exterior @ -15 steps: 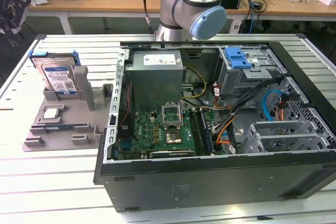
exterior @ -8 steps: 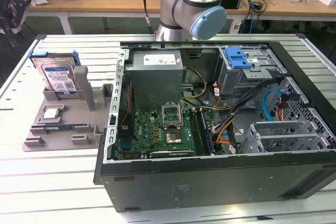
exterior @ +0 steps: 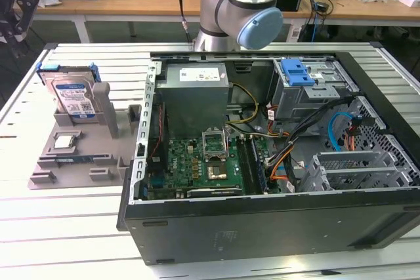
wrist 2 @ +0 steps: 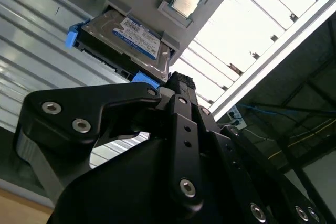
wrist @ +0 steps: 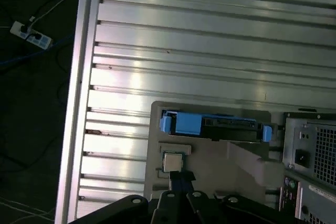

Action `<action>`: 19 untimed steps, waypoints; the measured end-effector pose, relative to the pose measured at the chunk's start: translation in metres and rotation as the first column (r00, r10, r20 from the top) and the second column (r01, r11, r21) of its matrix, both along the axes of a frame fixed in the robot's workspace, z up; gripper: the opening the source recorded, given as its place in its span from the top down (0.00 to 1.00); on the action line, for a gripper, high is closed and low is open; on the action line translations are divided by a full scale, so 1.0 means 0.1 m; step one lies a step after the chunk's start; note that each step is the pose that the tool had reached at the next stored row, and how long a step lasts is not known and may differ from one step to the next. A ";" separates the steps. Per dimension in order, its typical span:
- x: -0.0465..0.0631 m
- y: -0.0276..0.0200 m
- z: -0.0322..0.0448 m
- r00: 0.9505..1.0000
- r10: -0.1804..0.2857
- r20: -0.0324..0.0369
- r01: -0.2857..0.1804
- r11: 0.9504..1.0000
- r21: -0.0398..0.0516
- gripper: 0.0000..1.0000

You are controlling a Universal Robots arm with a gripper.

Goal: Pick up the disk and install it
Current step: 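Pick up the disk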

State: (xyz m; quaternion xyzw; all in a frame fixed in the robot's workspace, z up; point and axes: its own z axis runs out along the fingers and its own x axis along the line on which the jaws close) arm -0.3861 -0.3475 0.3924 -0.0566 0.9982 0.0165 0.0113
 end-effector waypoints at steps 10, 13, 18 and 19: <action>0.00 0.002 0.000 0.987 0.163 0.000 -0.163 0.987 0.000 0.89; 0.00 0.002 0.000 0.980 0.199 0.000 -0.199 0.980 0.000 0.89; 0.00 0.002 0.000 0.964 0.264 0.000 -0.264 0.964 0.000 0.89; 0.00 0.002 0.000 0.962 0.273 0.000 -0.273 0.962 0.000 0.89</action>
